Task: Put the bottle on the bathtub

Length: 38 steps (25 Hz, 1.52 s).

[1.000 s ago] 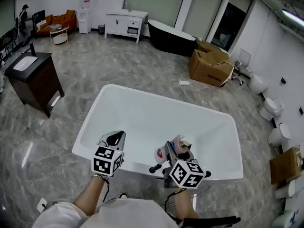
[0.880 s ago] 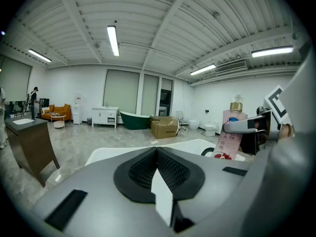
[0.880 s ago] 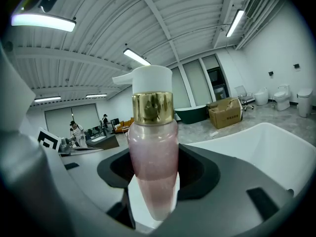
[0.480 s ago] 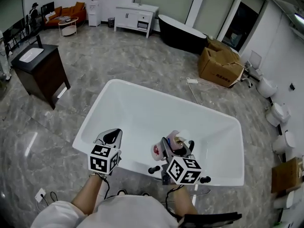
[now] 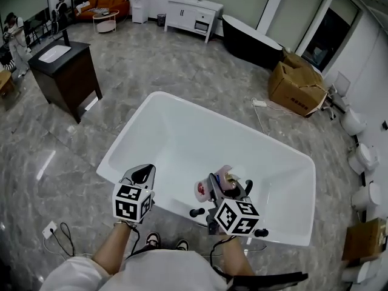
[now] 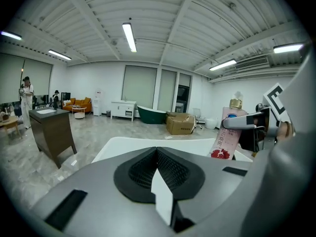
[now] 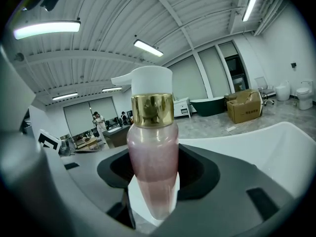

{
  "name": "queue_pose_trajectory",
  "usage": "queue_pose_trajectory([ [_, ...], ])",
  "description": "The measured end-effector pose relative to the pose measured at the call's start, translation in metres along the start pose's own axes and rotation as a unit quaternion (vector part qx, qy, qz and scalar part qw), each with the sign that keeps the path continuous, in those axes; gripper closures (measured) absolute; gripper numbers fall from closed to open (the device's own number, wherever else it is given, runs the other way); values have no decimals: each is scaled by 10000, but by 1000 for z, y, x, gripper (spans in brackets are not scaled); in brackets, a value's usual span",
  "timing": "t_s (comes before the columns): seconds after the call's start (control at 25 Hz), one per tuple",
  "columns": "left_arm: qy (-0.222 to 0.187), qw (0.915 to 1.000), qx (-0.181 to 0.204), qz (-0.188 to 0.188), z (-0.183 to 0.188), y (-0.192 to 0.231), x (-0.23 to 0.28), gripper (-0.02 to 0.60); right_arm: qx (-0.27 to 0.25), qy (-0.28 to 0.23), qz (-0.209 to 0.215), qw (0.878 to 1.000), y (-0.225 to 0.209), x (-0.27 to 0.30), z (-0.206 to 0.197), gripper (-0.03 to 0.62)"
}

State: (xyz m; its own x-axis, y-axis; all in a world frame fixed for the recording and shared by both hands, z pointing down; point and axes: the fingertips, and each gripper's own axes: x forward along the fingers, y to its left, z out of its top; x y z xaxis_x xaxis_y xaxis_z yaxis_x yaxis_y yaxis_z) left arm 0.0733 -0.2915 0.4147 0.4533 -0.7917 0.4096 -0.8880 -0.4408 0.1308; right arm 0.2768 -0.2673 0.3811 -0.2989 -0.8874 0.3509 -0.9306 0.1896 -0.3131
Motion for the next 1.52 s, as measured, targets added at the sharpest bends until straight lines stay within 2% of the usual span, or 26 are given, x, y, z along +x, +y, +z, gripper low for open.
queue_pose_trajectory([
  [0.28, 130, 9994, -72, 303, -20, 6, -18, 565, -38, 215, 236, 9995, 12, 7, -11, 355],
  [0.6, 368, 9949, -488, 801, -57, 38, -44, 566, -136, 597, 665, 9959, 44, 33, -39, 353],
  [1.0, 771, 9822, -1022, 1377, -123, 69, -69, 565, -353, 1220, 1274, 9837, 84, 66, -98, 355],
  [1.28, 978, 9705, -1418, 1688, -183, 89, -84, 565, -711, 1558, 1725, 9700, 118, 85, -151, 355],
  [1.52, 1075, 9615, -1618, 1942, -223, 109, -89, 565, -916, 1691, 1899, 9628, 126, 96, -180, 355],
])
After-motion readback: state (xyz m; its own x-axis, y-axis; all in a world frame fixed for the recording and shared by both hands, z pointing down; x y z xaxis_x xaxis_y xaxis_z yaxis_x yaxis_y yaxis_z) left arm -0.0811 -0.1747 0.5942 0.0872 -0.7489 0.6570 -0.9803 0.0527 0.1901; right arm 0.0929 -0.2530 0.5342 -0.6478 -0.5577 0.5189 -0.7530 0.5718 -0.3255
